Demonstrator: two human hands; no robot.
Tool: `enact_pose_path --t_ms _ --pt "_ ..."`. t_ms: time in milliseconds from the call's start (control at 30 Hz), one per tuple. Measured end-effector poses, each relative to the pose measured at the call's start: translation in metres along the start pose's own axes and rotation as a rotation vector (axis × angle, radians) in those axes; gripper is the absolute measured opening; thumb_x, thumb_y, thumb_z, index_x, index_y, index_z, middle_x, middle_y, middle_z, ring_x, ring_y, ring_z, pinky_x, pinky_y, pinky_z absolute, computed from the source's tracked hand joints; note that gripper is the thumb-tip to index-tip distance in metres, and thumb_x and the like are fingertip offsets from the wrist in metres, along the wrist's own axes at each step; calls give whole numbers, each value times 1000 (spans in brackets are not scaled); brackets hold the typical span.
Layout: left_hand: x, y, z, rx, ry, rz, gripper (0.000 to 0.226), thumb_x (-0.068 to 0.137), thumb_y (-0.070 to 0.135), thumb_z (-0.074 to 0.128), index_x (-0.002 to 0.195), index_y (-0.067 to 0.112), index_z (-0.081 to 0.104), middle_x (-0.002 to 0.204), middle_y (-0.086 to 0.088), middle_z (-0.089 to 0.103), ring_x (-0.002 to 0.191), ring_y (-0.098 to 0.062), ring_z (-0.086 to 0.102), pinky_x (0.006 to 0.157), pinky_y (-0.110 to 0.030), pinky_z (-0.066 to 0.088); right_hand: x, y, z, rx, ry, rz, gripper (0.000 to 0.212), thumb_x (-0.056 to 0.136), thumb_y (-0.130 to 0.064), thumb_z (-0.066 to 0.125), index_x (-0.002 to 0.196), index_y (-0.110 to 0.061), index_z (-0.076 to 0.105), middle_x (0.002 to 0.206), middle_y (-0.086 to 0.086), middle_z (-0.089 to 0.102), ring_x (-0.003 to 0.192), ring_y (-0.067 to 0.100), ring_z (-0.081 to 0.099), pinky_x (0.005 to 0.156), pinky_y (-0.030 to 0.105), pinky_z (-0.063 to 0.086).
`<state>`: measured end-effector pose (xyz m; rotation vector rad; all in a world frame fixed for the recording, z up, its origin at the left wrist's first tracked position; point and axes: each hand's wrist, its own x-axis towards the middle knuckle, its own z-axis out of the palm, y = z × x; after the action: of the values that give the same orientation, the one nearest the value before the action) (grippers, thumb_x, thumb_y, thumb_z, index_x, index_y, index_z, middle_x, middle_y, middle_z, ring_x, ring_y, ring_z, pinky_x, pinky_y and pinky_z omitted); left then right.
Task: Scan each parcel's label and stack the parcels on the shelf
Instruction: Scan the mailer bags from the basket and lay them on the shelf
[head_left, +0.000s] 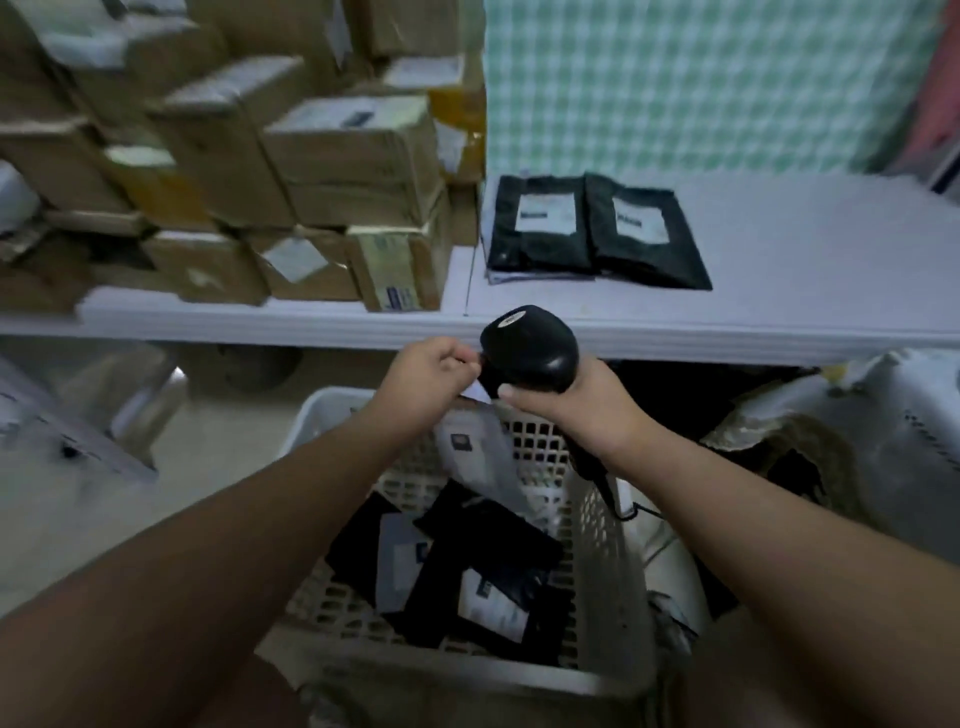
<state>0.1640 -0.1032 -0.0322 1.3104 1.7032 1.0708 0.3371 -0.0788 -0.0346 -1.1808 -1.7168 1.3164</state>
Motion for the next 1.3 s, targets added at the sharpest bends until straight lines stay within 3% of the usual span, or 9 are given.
enact_pose_path --t_ms 100,200,433,533,667,767,967,1100,1300 --pt "-19 23 -16 -93 34 89 7 93 14 60 97 11 64 62 7 58 60 -5 53 62 -19 43 -14 -18 1 28 -4 -109 38 73 -12 84 107 -13 68 81 -22 69 75 -16 60 67 3 42" --pt "-30 30 -9 -182 105 149 9 93 13 60 89 21 58 55 9 53 55 -4 47 55 -17 39 -15 -22 8 10 87 -137 44 72 -5 84 111 -9 65 88 -13 68 74 -17 59 66 2 42" --pt "-34 34 -1 -232 26 179 10 94 13 58 94 23 54 58 8 59 66 -18 48 69 -30 42 1 -26 15 -30 220 -86 19 77 2 67 89 -10 60 68 -4 58 63 6 53 57 17 41" --pt "-33 40 -6 -259 6 199 21 93 10 58 108 21 48 94 7 69 92 -12 62 84 -23 50 10 -24 11 148 295 -19 36 71 10 62 103 -6 68 76 -2 68 66 8 62 62 22 47" --pt "-16 29 -25 -139 103 106 64 87 18 68 137 27 29 141 1 38 128 -13 39 106 -29 37 18 -28 0 360 359 64 23 70 15 58 90 9 66 71 19 61 61 28 59 60 34 49" --pt "-6 14 -36 -95 71 -27 89 82 18 74 149 24 16 151 -1 25 135 -16 33 95 -18 43 15 -33 -3 422 302 71 7 70 16 56 68 9 58 54 20 49 45 28 49 53 40 47" --pt "-4 -4 -47 -230 -296 -104 29 87 6 64 113 17 60 99 8 73 94 -6 68 76 -16 51 10 -37 -6 653 291 145 22 78 13 59 79 -9 59 78 17 60 69 31 64 72 49 57" --pt "-6 -4 -42 -128 -242 -31 16 90 3 61 97 17 64 72 14 72 65 5 63 60 -9 47 12 -38 -9 703 310 200 19 79 10 62 85 -8 62 86 17 65 82 34 66 85 57 54" --pt "-2 -10 -39 -68 -95 -42 16 89 2 62 105 4 66 78 3 69 54 3 60 54 -13 49 10 -32 -13 311 361 113 7 83 -19 72 86 -20 65 88 1 70 89 18 67 91 42 55"
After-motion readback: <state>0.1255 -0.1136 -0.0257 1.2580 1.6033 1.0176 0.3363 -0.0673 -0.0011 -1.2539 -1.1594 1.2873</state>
